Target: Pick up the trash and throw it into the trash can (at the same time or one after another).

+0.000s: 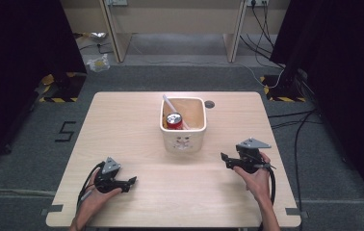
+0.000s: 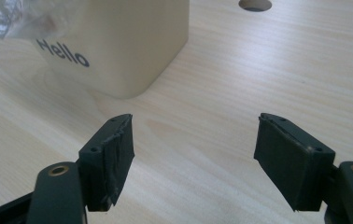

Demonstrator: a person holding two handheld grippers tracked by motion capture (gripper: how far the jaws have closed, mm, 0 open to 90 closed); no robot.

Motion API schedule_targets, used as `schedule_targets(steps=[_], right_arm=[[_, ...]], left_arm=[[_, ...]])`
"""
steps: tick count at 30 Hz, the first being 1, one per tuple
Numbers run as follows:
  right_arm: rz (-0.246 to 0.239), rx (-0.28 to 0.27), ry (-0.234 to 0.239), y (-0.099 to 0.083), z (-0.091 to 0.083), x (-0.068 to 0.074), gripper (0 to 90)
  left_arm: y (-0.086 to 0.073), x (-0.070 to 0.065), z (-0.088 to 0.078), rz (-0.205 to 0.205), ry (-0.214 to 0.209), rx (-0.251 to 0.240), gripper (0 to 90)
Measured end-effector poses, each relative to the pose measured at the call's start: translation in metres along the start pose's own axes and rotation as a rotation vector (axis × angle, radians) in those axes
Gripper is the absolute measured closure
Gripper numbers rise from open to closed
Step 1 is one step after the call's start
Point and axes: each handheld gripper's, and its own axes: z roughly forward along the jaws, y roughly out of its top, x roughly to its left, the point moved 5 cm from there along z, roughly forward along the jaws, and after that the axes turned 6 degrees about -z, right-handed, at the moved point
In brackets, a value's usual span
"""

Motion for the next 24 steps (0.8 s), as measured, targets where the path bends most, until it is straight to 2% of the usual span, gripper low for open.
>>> schedule_targets(steps=[20,22,24], right_arm=[[0.004,0.062,0.016,-0.034,0.001,0.01,26.7],[-0.012,0.072,0.006,-0.037,0.001,0.009,26.3],[-0.006,0.074,0.008,-0.039,0.0,0.01,26.3]], left_arm=[[0.0,0.0,0.0,0.0,0.0,0.0,13.9],[0.0,0.0,0.0,0.0,0.0,0.0,13.9],[0.0,0.0,0.0,0.0,0.0,0.0,13.9]])
